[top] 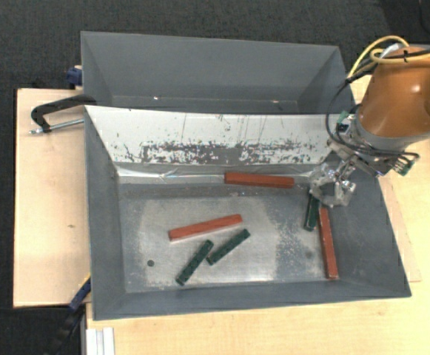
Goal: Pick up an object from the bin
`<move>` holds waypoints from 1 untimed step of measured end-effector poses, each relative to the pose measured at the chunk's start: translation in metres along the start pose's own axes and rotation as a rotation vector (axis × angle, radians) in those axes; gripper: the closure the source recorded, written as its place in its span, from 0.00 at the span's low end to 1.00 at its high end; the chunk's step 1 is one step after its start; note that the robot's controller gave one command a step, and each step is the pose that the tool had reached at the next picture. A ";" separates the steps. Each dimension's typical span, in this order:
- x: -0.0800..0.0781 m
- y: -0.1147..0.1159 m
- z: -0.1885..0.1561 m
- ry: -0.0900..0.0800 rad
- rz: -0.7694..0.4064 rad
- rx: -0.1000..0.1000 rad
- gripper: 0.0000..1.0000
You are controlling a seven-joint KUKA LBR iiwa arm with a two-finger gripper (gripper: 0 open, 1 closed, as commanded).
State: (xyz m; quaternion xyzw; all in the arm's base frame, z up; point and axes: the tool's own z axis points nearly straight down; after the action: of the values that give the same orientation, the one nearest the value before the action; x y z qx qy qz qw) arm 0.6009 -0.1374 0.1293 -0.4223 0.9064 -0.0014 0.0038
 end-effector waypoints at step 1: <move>0.012 -0.001 0.037 -0.001 0.026 -0.006 0.00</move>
Offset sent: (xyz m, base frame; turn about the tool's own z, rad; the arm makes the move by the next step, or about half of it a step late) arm 0.0000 0.0000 0.0000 0.0000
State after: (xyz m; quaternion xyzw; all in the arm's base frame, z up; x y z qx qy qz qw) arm 0.5943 -0.1467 0.0918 -0.4104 0.9119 0.0017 0.0029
